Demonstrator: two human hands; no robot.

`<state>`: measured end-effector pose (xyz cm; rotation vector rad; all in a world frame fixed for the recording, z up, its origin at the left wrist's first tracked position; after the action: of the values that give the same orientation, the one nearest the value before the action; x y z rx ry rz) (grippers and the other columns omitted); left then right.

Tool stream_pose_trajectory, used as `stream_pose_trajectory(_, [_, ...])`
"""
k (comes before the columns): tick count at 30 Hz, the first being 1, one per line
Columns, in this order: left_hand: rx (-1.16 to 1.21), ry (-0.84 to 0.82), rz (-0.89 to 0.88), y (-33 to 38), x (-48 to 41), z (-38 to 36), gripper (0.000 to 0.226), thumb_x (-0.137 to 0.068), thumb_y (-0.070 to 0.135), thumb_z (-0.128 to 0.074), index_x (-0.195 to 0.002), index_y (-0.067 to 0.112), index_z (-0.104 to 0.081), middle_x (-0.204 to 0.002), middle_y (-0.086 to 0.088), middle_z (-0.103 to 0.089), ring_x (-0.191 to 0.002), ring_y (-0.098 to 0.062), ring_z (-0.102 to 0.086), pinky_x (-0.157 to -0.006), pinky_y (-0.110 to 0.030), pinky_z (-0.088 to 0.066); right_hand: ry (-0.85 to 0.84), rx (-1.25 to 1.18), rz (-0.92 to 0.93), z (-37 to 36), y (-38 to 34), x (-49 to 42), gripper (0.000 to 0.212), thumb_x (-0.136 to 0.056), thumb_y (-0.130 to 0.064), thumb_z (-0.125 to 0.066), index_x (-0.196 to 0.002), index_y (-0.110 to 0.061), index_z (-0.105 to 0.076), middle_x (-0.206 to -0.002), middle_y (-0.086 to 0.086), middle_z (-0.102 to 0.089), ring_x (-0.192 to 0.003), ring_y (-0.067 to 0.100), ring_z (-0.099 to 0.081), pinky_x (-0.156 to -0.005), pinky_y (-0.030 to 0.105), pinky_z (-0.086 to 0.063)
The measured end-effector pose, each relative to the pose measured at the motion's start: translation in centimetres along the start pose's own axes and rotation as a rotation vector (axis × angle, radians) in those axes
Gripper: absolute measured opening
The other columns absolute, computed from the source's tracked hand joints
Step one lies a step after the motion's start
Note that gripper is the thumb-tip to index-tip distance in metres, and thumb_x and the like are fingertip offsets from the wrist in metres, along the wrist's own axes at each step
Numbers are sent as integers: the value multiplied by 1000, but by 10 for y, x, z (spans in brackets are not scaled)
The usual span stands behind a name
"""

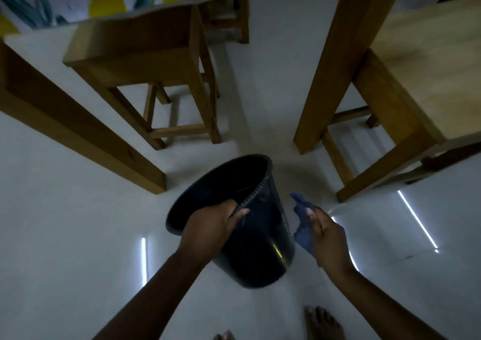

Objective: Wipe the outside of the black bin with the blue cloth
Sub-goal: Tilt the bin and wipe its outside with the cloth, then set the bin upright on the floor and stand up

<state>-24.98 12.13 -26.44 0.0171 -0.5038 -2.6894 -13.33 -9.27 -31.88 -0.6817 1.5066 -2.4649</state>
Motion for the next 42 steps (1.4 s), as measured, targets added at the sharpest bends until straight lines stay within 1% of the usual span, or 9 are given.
stream_pose_trajectory(8, [-246, -93, -319, 8, 15, -26, 28, -66, 18, -81, -83, 16, -59, -52, 2, -63, -39, -15, -59, -35, -21, -41, 74, -75, 1, 26, -33, 2, 22, -98, -31, -45, -108, -24, -64, -99, -2, -65, -92, 12, -61, -77, 26, -43])
stream_pose_trajectory(13, [-276, -178, -326, 16, 29, -55, 36, -55, 11, -82, -81, 17, -57, -52, 4, -59, -39, -12, -55, -35, -19, -35, 68, -59, 0, 29, -32, 10, 28, -97, -34, -46, -111, -20, -66, -100, -4, -66, -94, 11, -60, -78, 23, -42])
stream_pose_trajectory(18, [-193, -280, -339, 23, 44, -77, 17, -77, 19, -68, -83, 20, -52, -60, 4, -63, -43, -13, -58, -37, -20, -35, 88, -55, 2, 39, -31, 11, 26, -99, -31, -44, -109, -20, -65, -104, 0, -68, -96, 13, -61, -83, 26, -45])
stream_pose_trajectory(21, [-272, -465, -382, 23, 47, -81, 29, -71, 41, -75, -92, 23, -64, -74, 7, -71, -58, -8, -67, -48, -18, -49, 98, -45, 16, 56, -45, 8, 25, -99, -33, -43, -107, -21, -64, -98, 2, -67, -92, 14, -60, -79, 26, -43])
stream_pose_trajectory(25, [-209, -591, -323, 50, 31, -55, 49, -91, 40, -54, -132, 14, -47, -130, -7, -59, -116, -26, -57, -94, -35, -46, 154, -52, 110, 97, -78, 2, 23, -99, -34, -43, -86, -27, -61, -78, 1, -64, -80, 17, -61, -75, 34, -47])
stream_pose_trajectory(29, [-64, -514, -240, 94, -7, -16, 44, -96, 37, -44, -137, 23, -41, -136, -3, -55, -120, -26, -55, -97, -36, -45, 233, -35, 228, 147, -120, 0, 26, -98, -34, -40, -76, -33, -53, -67, -3, -56, -68, 9, -57, -63, 26, -44])
stream_pose_trajectory(34, [21, -244, -256, 162, -54, 37, 45, -99, 32, -40, -143, 22, -40, -133, -3, -59, -116, -24, -57, -98, -36, -46, 347, 77, 377, 205, -156, -8, 30, -100, -34, -37, -112, -19, -60, -81, 4, -65, -76, 11, -61, -67, 22, -45])
stream_pose_trajectory(37, [65, -193, -373, 200, -70, 59, 54, -95, 40, -26, -140, 17, -46, -139, -6, -53, -125, -23, -53, -106, -33, -40, 467, 80, 427, 233, -172, -19, 30, -101, -27, -39, -122, -17, -58, -97, 0, -66, -85, 11, -60, -65, 6, -39])
stream_pose_trajectory(42, [273, -125, -339, 233, -91, 82, 38, -96, 18, -49, -133, 14, -52, -130, -6, -60, -117, -23, -58, -101, -37, -46, 425, 264, 480, 256, -177, -62, 39, -101, -29, -39, -137, -18, -46, -134, 7, -55, -115, 10, -52, -85, 10, -36])
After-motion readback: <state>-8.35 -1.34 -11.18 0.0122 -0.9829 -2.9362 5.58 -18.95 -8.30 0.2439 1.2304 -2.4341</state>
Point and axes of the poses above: each hand's wrist, its own x-axis away from the middle knuckle, its own z-axis out of the back of the hand, y = z × x, the point moved 1 cm from there along -x, towards the middle knuckle
